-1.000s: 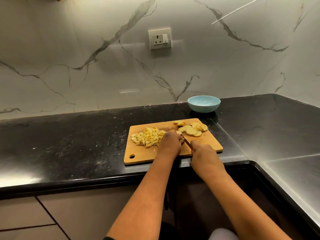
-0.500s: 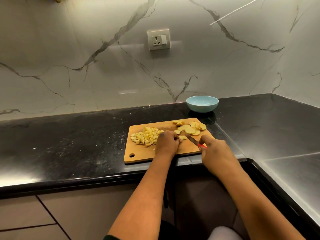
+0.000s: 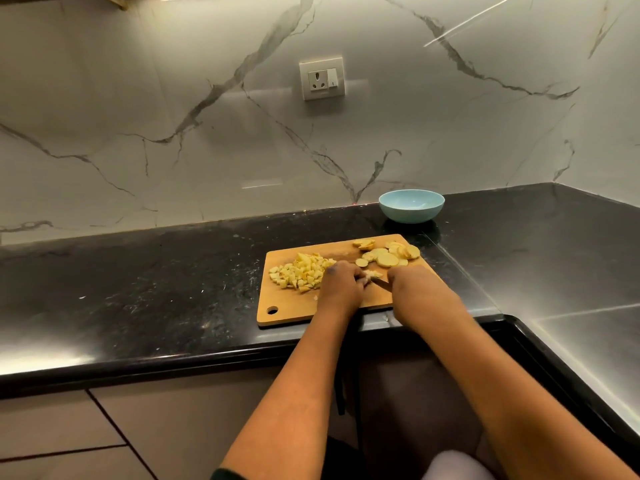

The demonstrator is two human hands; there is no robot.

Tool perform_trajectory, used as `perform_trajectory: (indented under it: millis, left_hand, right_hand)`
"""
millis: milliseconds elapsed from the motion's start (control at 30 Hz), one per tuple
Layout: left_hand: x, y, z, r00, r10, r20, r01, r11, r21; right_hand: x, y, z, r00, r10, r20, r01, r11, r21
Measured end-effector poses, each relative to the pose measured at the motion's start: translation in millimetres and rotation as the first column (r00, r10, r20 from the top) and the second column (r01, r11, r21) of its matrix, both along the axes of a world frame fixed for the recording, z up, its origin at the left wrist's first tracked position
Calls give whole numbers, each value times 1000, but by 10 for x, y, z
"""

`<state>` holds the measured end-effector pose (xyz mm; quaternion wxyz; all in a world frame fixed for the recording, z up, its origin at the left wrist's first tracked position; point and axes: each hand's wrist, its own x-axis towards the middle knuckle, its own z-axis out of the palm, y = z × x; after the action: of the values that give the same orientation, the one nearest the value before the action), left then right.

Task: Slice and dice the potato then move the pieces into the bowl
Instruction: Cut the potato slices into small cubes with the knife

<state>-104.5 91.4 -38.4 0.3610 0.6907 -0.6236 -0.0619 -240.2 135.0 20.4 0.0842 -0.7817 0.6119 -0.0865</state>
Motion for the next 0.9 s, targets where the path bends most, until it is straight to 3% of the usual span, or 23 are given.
perform_trajectory:
  millis: [133, 300, 400, 633, 767, 900]
  left_hand:
    - [43, 16, -13, 997, 28, -74, -30, 999, -27]
    - [38, 43, 3, 993, 39, -116, -44, 998, -44]
    - [32, 57, 5, 995, 37, -93, -39, 999, -23]
    - [32, 33, 5, 997, 25, -66, -25, 1000, 2]
    - [49, 36, 8, 995, 22, -98, -21, 1000, 10]
    - [76, 57, -2, 987, 50, -155, -51, 999, 1]
  right_hand:
    - [-281, 40, 132, 997, -28, -65, 34, 995, 98]
    - [-331, 100, -38, 967, -50, 252, 74, 993, -89]
    - [-212, 132, -177, 953, 11, 303, 33, 990, -139]
    - [27, 127, -292, 985, 46, 169, -20, 988, -150]
    - [56, 34, 31, 999, 43, -16, -42, 999, 18]
    - [-149, 37, 253, 993, 27, -119, -19, 997, 69]
